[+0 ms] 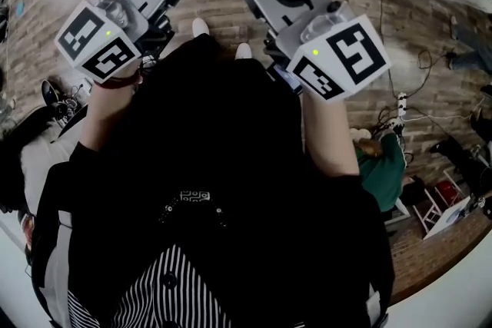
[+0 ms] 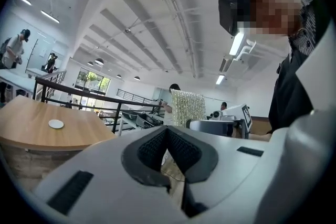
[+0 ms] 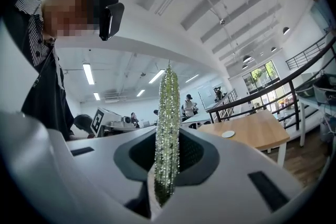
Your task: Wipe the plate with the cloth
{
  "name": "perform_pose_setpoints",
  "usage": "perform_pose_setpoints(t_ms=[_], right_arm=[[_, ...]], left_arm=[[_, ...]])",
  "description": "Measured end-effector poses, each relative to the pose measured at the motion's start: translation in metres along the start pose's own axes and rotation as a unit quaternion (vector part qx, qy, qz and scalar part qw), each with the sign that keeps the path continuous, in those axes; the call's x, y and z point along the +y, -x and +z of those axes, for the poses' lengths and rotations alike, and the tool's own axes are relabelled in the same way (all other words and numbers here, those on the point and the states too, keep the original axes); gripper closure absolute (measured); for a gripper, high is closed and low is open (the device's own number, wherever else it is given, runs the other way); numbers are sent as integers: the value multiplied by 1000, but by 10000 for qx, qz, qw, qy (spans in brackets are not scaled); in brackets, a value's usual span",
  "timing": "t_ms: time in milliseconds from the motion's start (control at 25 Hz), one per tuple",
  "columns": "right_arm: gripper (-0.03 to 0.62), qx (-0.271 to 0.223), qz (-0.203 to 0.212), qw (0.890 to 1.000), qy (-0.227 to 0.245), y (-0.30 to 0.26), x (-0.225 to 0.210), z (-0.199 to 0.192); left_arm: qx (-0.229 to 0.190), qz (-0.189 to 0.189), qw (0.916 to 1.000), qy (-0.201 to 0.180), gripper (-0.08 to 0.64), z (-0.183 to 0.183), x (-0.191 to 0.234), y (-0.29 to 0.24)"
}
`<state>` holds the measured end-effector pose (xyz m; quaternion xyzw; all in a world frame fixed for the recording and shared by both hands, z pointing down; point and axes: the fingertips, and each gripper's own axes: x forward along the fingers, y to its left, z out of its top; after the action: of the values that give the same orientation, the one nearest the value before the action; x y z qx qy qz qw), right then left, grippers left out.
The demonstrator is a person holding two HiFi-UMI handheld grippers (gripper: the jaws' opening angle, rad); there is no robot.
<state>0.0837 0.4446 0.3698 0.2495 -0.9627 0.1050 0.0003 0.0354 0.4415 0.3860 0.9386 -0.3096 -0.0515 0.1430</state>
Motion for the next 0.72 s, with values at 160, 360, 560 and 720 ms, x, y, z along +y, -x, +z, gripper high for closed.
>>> perform_pose_setpoints(t_ms=[160, 360, 560, 720], right_arm=[[532, 9, -188, 9998, 35, -27, -1, 26], [532, 61, -244, 9997, -35, -89, 10, 45], [532, 160, -244, 9996, -3, -196, 19, 84], [532, 301, -227, 9992, 109, -231, 44, 115]], left_arm=[[-40, -189, 9998, -109, 560, 35, 18, 5], [-134, -360, 9990, -233, 560, 77, 62, 28], [-267, -715, 9967, -284, 560, 136, 136, 75], [-306, -601, 9975, -210, 560, 175, 153, 106]])
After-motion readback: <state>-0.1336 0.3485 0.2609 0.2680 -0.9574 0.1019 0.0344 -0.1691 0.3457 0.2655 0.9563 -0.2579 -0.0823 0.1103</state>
